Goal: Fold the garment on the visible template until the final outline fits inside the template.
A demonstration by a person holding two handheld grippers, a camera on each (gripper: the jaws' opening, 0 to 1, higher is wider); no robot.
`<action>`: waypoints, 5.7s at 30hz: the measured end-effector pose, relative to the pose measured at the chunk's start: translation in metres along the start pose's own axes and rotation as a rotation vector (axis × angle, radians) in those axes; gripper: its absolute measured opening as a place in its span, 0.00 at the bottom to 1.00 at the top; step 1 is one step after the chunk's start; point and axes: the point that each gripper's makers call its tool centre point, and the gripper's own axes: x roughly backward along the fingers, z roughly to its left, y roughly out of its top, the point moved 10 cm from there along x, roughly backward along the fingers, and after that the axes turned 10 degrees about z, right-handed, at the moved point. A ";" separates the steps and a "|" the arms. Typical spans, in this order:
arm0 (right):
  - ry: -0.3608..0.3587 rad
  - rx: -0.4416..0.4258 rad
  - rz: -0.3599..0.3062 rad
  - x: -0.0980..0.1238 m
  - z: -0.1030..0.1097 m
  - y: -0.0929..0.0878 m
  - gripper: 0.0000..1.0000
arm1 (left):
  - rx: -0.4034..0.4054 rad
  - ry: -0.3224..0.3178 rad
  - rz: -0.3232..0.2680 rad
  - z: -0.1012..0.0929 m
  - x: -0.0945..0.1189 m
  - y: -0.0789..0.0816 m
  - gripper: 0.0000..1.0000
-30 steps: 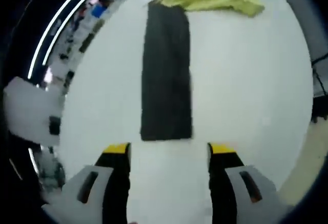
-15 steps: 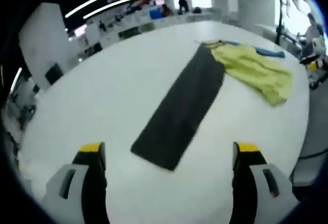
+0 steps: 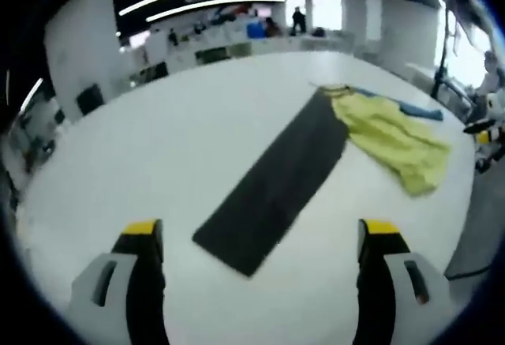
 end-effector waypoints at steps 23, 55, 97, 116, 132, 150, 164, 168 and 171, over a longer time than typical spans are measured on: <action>0.007 0.005 -0.022 -0.003 -0.004 0.006 0.72 | 0.143 -0.120 -0.046 -0.030 -0.005 0.000 0.91; 0.029 0.026 -0.026 -0.008 -0.005 0.014 0.71 | 0.093 -0.184 -0.001 -0.086 -0.004 -0.013 0.83; 0.029 0.023 -0.005 -0.011 -0.010 0.002 0.71 | 0.075 -0.241 0.013 -0.124 -0.015 -0.021 0.79; 0.038 0.012 -0.003 -0.012 -0.010 -0.001 0.71 | 0.060 -0.256 -0.007 -0.144 -0.021 -0.018 0.77; 0.034 0.004 0.002 -0.011 -0.012 -0.007 0.71 | 0.043 -0.288 -0.005 -0.156 -0.028 -0.017 0.75; 0.022 0.021 -0.012 -0.017 -0.015 -0.005 0.70 | 0.004 -0.296 -0.002 -0.159 -0.039 -0.013 0.74; -0.055 0.142 -0.013 -0.024 -0.022 -0.006 0.68 | -0.021 -0.303 0.006 -0.170 -0.044 -0.012 0.71; -0.056 0.143 -0.014 -0.024 -0.023 -0.006 0.68 | -0.029 -0.297 0.003 -0.170 -0.044 -0.012 0.71; -0.055 0.149 -0.012 -0.025 -0.023 -0.005 0.68 | -0.035 -0.295 0.003 -0.172 -0.044 -0.010 0.71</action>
